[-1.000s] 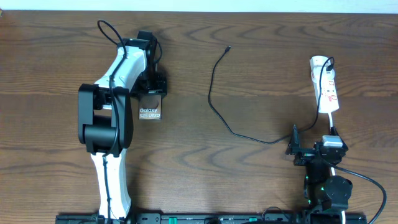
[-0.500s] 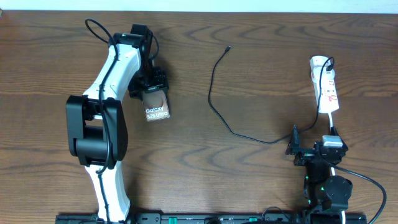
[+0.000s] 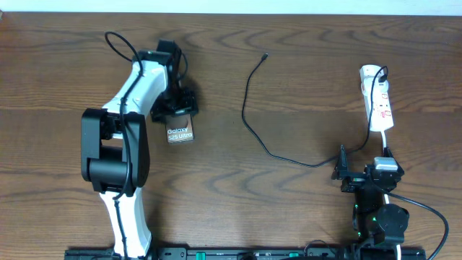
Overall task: Plug charger to phone and switch on socket
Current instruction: 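Lower the left gripper and close it on the phone's sides, then lift the phone with the left gripper and tilt it upright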
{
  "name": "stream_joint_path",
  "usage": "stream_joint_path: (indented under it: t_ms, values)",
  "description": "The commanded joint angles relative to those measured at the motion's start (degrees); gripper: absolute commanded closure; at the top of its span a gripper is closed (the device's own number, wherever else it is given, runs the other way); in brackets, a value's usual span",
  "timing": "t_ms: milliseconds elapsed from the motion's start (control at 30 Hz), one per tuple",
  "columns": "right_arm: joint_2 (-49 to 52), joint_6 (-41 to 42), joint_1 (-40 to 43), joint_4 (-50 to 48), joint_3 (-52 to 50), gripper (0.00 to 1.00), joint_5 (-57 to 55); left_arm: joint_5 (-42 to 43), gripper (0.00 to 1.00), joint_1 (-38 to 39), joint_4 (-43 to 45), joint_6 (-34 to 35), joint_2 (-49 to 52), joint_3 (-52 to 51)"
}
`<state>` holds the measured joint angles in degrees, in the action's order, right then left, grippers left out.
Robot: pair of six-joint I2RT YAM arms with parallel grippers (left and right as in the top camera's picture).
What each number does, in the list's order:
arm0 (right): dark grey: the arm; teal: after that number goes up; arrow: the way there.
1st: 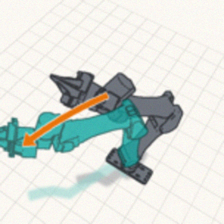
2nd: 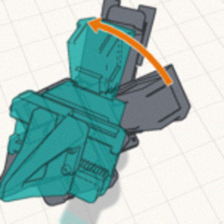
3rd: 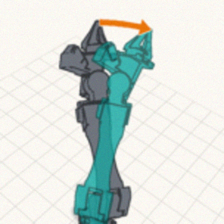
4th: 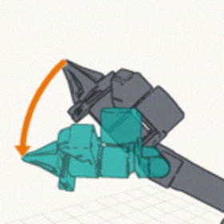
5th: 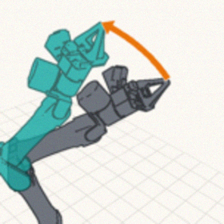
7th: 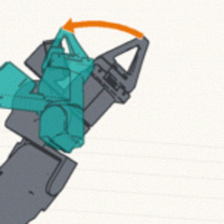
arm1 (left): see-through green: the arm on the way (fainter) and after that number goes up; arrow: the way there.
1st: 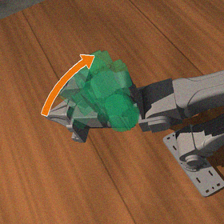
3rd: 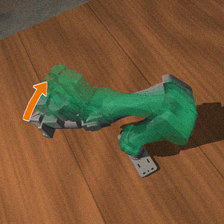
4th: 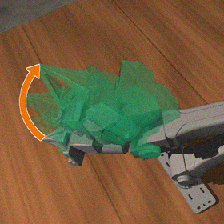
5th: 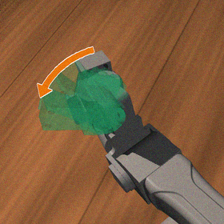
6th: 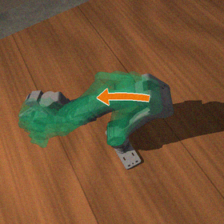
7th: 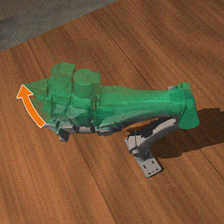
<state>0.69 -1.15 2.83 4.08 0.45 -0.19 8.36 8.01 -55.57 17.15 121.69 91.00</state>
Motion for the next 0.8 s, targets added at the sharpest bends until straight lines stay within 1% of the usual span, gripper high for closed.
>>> stream_joint_path:
  t_ms: [0, 133, 400, 767]
  values:
    - [-0.31, -0.85, 0.17, 0.22, -0.13, 0.01, -0.09, -4.96, 0.02, 0.04, 2.14, 0.11, -0.92, -0.66]
    - [-0.31, -0.85, 0.17, 0.20, -0.13, 0.01, -0.09, -6.47, 0.02, 0.04, 4.31, 0.09, -0.92, -0.66]
    - [-0.31, -0.85, 0.17, 0.20, -0.13, 0.01, -0.09, -6.47, 0.02, 0.04, 8.79, 0.15, -0.81, -1.68]
    - [-0.31, -0.85, 0.17, 0.20, -0.13, 0.01, -0.09, -6.45, 0.02, 0.11, 11.23, 0.76, -0.81, -6.32]
